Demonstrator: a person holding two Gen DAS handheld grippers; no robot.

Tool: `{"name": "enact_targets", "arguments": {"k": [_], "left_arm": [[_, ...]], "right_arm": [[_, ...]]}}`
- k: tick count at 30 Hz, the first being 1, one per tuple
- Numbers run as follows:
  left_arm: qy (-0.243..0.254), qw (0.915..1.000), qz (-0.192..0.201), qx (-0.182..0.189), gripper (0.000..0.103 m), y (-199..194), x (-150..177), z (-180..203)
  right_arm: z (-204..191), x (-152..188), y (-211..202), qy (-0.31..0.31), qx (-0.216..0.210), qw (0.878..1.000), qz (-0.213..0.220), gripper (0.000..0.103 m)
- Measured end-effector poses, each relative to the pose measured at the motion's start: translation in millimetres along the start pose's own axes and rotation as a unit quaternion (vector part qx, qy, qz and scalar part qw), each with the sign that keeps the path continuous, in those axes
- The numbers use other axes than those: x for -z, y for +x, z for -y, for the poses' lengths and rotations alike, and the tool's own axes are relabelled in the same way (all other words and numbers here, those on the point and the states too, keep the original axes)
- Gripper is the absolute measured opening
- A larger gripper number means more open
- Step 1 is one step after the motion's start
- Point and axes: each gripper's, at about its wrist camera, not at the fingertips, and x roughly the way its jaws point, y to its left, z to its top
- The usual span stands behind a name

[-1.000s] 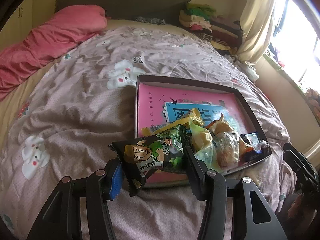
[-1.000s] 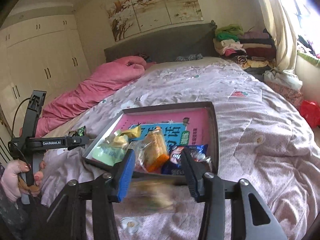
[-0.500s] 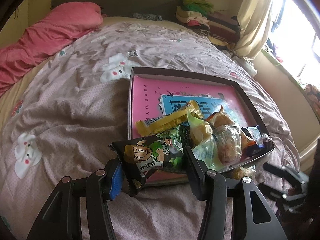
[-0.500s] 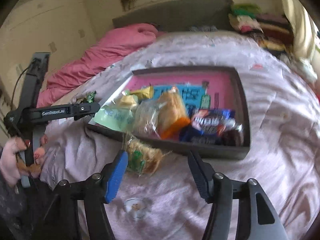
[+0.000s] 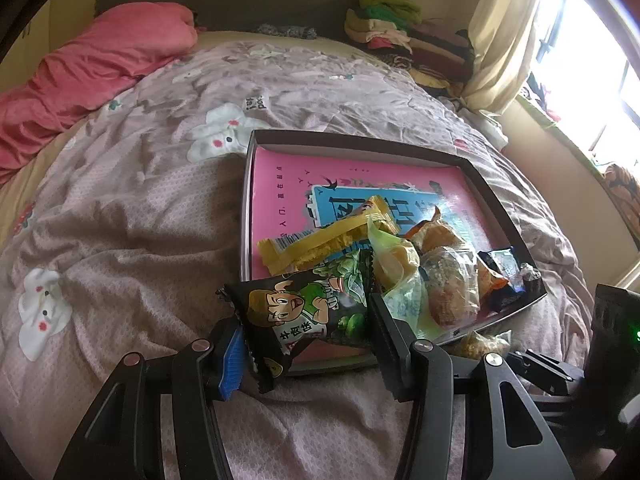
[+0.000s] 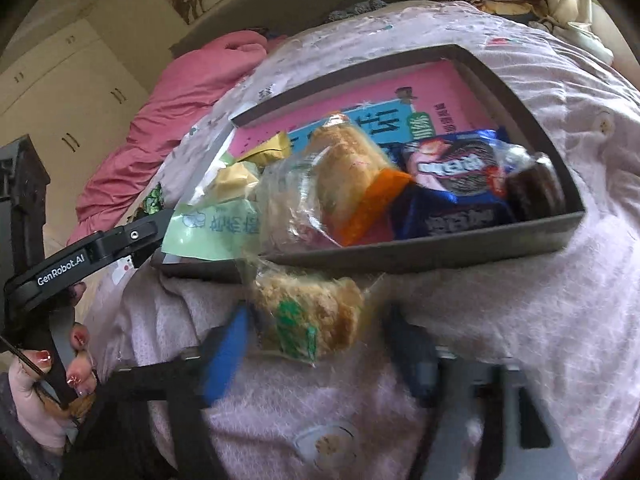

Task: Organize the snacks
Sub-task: 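Carry the chip bag and pastry bag over the tray and lower them in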

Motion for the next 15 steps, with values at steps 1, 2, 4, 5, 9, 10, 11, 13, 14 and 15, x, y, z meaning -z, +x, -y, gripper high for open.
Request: {"name": "enact_targets", "arguments": {"k": [1, 2, 4, 5, 9, 10, 11, 13, 14, 15], "left_arm": [[-0.001, 1.0000, 0.000, 0.000, 0.056, 1.6, -0.4, -0.6], [-0.002, 1.0000, -0.001, 0.001, 0.056, 2.8, -0.8, -1.3], [-0.003, 1.0000, -0.001, 0.003, 0.056, 5.0, -1.7, -1.8], [-0.002, 1.0000, -0.001, 0.003, 0.056, 5.0, -1.6, -1.8], [0.000, 1.0000, 0.000, 0.006, 0.056, 8.5, -4.0, -2.4], [0.001, 1.0000, 0.000, 0.006, 0.056, 9.9, -5.1, -2.5], [0.001, 1.0000, 0.000, 0.006, 0.056, 11.2, -6.0, -2.5], [0.002, 1.0000, 0.000, 0.007, 0.056, 12.9, -7.6, -2.7], [0.001, 1.0000, 0.001, 0.007, 0.056, 13.7, -8.1, -2.6], [0.002, 1.0000, 0.001, 0.006, 0.056, 13.1, -7.8, -2.5]], "right_arm": [[-1.9, 0.5, 0.0, -0.006, -0.003, 1.000, 0.001, 0.049], [-4.4, 1.0, -0.3, -0.013, -0.004, 1.000, 0.004, 0.045], [-7.9, 1.1, -3.9, -0.024, -0.010, 1.000, 0.008, 0.044], [-9.7, 0.6, -9.3, -0.026, -0.018, 0.999, 0.017, 0.043], [-17.1, -7.2, -37.5, -0.043, -0.036, 0.996, 0.069, 0.043], [-17.5, -11.0, -44.2, -0.045, -0.036, 0.995, 0.085, 0.043], [-18.0, -15.1, -48.7, -0.048, -0.032, 0.994, 0.098, 0.043], [-16.5, -25.8, -54.2, -0.055, -0.012, 0.992, 0.116, 0.043], [-13.5, -30.0, -55.7, -0.054, -0.003, 0.991, 0.122, 0.043], [-8.4, -34.1, -56.9, -0.049, 0.002, 0.991, 0.126, 0.043]]}}
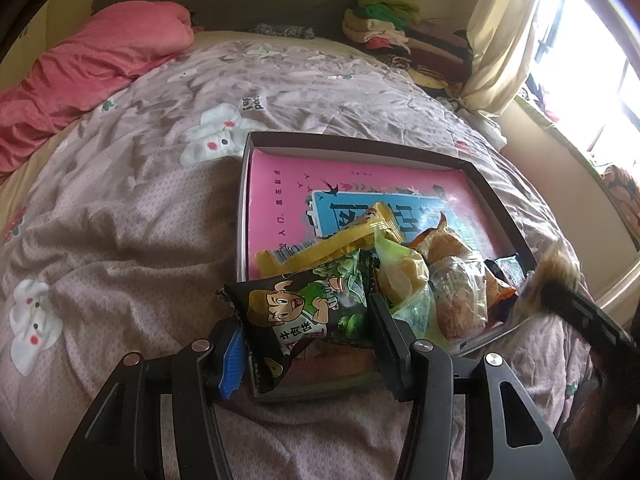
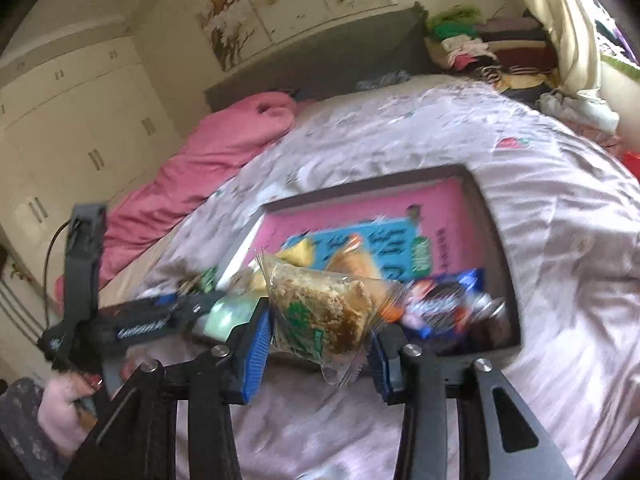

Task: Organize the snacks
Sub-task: 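Carry the chip bag and pastry bag over the tray and lower them in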

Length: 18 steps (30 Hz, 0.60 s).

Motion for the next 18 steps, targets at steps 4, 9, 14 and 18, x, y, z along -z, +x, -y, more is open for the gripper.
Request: {"name": "enact_targets", "arguments": {"k": [4, 9, 14, 18], "left_arm": [[0.002, 1.0000, 0.000, 0.000, 0.056, 2.0, -1.6, 0.6], [0.004, 1.0000, -0.001, 0.001, 0.056, 5.2, -3.4, 1.8], [0.004, 1.0000, -0.002, 0.001, 0.056, 6.3, -3.2, 1.8], [0.005, 1.0000, -0.002, -0.001, 0.056, 7.1, -3.2, 2.0]], "right_arm": [[11.9, -8.4, 6.9, 0.012, 0.018, 1.000, 0.006, 0.043], [18.4, -10.9, 12.4, 0.008, 0.031, 0.999, 0.002, 0.043], [19.7, -11.1, 22.0, -0.003, 0.042, 0.999, -0.006, 0.043], [22.5, -9.1, 26.6, -0.007, 0.052, 0.999, -0.010, 0.044]]}}
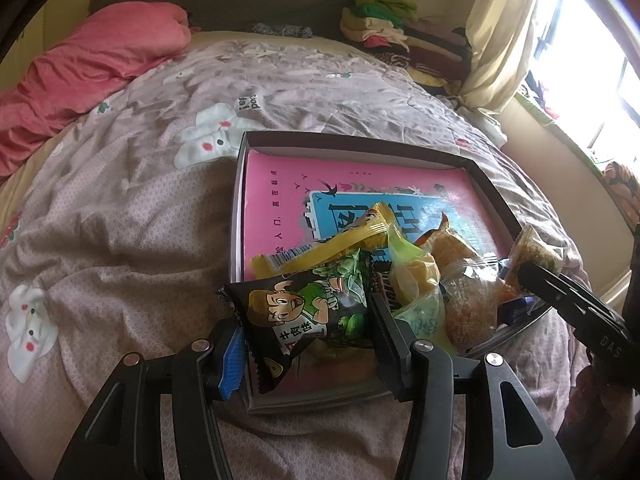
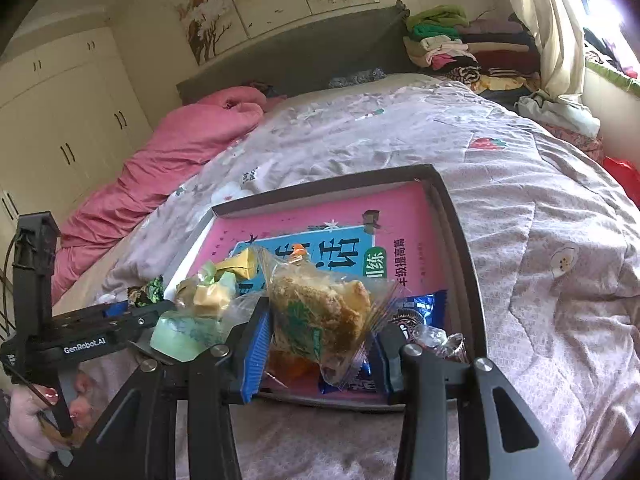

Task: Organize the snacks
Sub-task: 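Carry the chip bag and pastry bag over the tray and lower them in, then open both grippers to release the snacks in the tray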

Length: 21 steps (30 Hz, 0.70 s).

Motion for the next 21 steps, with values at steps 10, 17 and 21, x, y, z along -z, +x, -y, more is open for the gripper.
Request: {"name": "enact_targets", "arguments": {"k": [10, 17, 21], "left_arm": [[-0.002, 1.0000, 0.001, -0.001, 0.057, -0.2, 0.5, -0.4], [-0.002, 1.0000, 0.007, 0.001, 0.063, -3.8, -0.6, -0.8], [-0.001, 0.9998, 0.021, -0.003, 0.072, -13.9, -1.9, 1.3]], "right_arm": [[3.8, 2.1, 1.3, 0.004, 0.003, 1.000, 0.003, 0.051], [8.6, 0.5, -8.3, 0.017, 0.006, 1.000, 0.023, 0.070], [6.2, 0.5, -18.0, 0.015, 0.008, 0.999, 0.037, 0.071]]}}
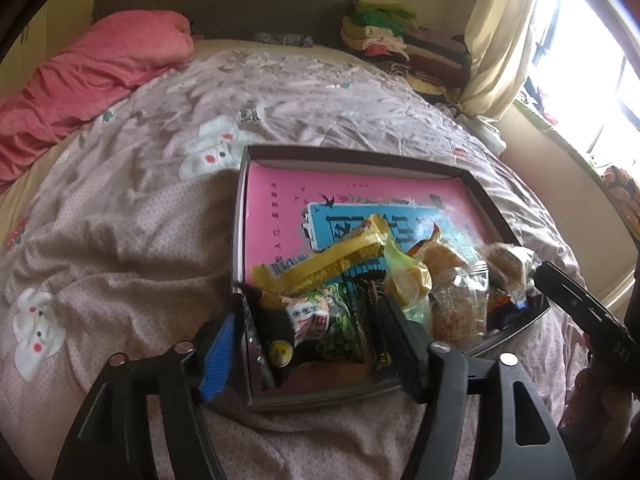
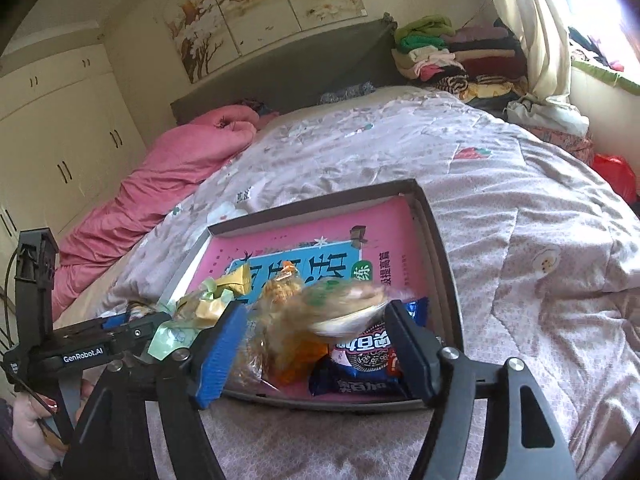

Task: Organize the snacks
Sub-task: 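Open both grippers to release the snacks in the tray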

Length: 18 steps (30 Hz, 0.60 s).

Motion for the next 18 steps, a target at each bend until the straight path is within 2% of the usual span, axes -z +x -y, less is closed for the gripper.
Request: {"name": "enact_targets", "arguments": {"k": [8, 13, 18], "left_arm": [[0.006, 0.9995, 0.029, -0.010, 0.076, -30.5, 2.4, 6.7], [-0.003, 0.9995, 0.030, -0.012, 0.076, -48.0, 16.3, 12.3], [-0.017, 0.9996, 0.019, -0.015, 0.076, -61.6, 38.0, 22.7]], "right_arm": [[-14.1, 5.0, -27.6, -0.030, 0.009, 0.999, 0.018, 0.079], [-28.1, 11.4, -45.2, -0.056, 0.020, 0.998, 0.023, 0.082], [-42.7, 24.8, -59.1, -0.075, 0.055, 0.996, 0.014, 0.086]]}}
